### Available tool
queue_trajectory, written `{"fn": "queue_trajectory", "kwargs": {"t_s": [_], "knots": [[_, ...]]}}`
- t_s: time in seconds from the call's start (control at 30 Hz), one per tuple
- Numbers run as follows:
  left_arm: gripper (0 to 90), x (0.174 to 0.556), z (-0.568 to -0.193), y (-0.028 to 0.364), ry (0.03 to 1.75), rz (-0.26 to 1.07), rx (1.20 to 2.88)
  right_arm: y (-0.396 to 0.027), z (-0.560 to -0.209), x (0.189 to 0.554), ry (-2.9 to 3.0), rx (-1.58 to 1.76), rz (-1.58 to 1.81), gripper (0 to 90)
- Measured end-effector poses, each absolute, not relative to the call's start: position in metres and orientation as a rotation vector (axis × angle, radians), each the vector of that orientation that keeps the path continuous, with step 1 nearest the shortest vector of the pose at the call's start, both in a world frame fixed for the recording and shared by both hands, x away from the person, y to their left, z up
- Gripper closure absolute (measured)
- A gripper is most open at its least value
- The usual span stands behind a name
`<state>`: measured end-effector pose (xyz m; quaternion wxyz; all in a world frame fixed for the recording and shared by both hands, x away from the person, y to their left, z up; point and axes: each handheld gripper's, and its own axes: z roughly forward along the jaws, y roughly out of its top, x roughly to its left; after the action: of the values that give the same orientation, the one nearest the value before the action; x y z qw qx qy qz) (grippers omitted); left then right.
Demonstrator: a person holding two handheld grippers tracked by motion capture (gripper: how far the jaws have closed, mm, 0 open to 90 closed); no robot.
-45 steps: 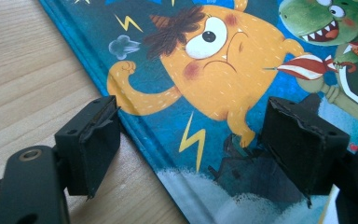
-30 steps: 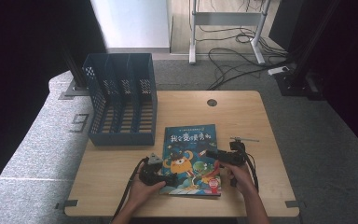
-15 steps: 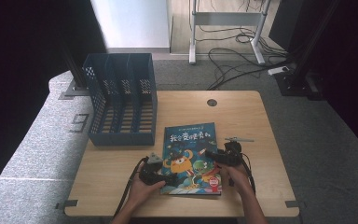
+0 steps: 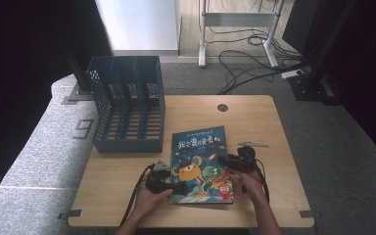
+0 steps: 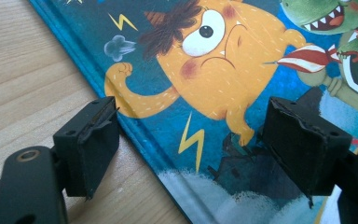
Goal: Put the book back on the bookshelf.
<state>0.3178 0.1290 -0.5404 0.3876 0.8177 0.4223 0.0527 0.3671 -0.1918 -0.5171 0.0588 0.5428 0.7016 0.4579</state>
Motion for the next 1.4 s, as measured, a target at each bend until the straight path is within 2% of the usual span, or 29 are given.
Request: {"fn": "queue_trajectory", "kwargs": {"t_s": [0.57, 1.07, 1.17, 1.4], "knots": [[18.7, 0.317, -0.539, 0.129, 1.059, 0.138, 2.083, -0.195, -0.514, 0.364, 2.111, 1.643, 1.450, 59.8], [17.8, 0.318, -0.537, 0.131, 1.052, 0.093, 2.047, -0.198, -0.499, 0.356, 2.099, 1.601, 1.538, 65.9], [20.3, 0.317, -0.537, 0.129, 1.037, 0.041, 2.025, -0.198, -0.496, 0.354, 2.093, 1.589, 1.555, 66.8], [18.0, 0.317, -0.536, 0.129, 1.036, 0.048, 2.026, -0.197, -0.493, 0.353, 2.089, 1.584, 1.569, 67.6]]}}
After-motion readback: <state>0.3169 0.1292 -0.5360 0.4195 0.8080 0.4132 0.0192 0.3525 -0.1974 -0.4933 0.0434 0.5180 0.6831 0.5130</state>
